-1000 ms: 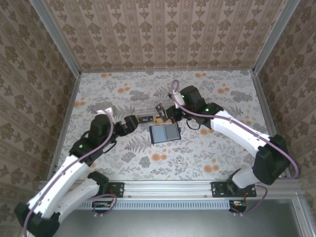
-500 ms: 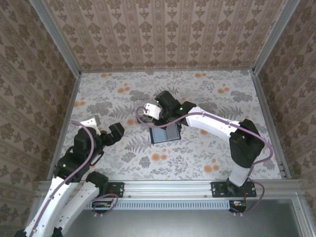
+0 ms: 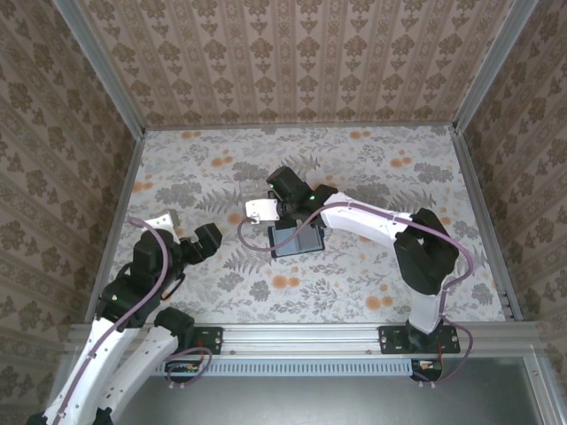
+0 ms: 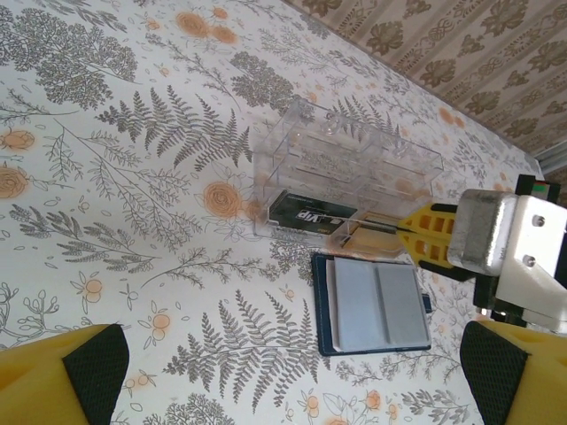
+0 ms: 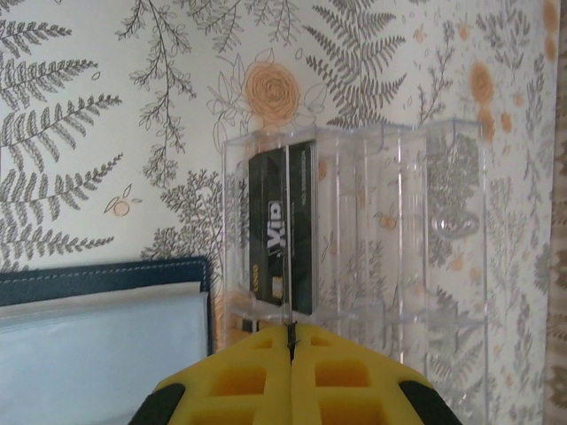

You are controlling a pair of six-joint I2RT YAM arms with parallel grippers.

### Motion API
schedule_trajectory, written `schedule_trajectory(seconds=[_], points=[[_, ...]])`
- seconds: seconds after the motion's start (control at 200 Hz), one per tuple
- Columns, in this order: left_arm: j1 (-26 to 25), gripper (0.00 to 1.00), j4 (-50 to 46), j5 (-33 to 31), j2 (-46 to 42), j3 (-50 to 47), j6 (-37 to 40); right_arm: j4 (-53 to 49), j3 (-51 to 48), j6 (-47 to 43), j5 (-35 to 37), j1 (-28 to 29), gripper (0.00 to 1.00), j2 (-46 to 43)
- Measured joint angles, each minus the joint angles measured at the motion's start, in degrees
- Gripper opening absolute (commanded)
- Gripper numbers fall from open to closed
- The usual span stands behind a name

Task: Take the credit cards out of the card holder

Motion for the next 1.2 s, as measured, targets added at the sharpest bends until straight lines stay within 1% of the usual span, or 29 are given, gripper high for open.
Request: schedule_trajectory(seconds=[0.325, 0.8, 1.2], points=[[0.31, 1.0, -0.11, -0.48, -0.26, 0.15, 0.0, 1.14, 2.8, -3.76, 0.0, 0.61, 0.0, 4.28], [0.31, 1.0, -0.33, -0.48, -0.28, 0.15, 0.0, 1.14, 4.83, -3.43, 1.05, 0.59, 0.0, 7.87], [0.37, 1.0, -0.35, -0.48, -0.26, 0.15, 0.02, 0.87, 6.05, -0.37, 1.07, -0.68, 0.0, 9.86]])
